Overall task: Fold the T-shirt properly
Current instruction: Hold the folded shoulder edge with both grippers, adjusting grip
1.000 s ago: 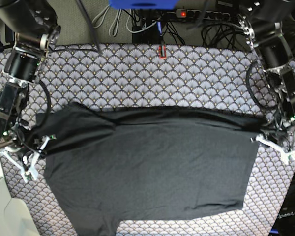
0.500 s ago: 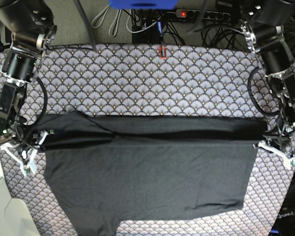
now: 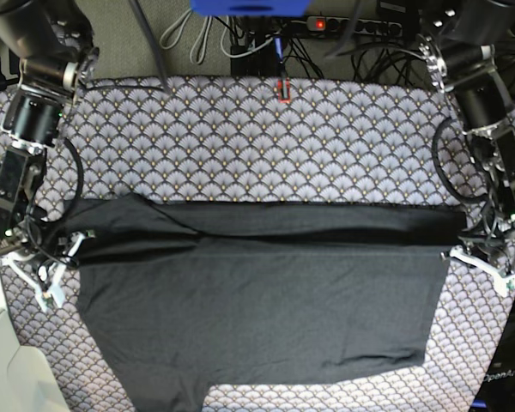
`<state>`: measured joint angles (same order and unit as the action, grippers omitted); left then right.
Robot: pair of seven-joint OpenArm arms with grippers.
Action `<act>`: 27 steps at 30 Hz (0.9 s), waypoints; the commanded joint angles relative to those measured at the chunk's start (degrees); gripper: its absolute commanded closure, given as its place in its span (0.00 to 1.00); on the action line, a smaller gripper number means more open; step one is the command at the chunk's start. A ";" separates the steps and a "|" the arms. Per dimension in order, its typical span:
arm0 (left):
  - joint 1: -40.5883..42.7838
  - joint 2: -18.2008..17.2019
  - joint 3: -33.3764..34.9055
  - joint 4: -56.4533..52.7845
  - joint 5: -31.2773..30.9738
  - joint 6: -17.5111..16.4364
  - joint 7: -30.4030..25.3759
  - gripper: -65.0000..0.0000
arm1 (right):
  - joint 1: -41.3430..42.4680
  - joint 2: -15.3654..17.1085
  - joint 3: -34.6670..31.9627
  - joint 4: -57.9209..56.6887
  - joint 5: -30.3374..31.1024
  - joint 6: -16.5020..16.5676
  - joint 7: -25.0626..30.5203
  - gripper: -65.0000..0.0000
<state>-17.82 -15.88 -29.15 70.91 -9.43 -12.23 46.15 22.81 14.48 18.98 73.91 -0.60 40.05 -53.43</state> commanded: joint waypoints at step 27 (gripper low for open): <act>8.20 -0.52 -0.08 0.95 -0.81 -0.12 -6.55 0.55 | -8.08 -0.28 0.67 10.88 0.91 -0.05 -1.47 0.54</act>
<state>-8.21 -15.38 -29.04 70.85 -10.04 -12.25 41.30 13.32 13.58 19.53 83.64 -0.40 40.05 -56.05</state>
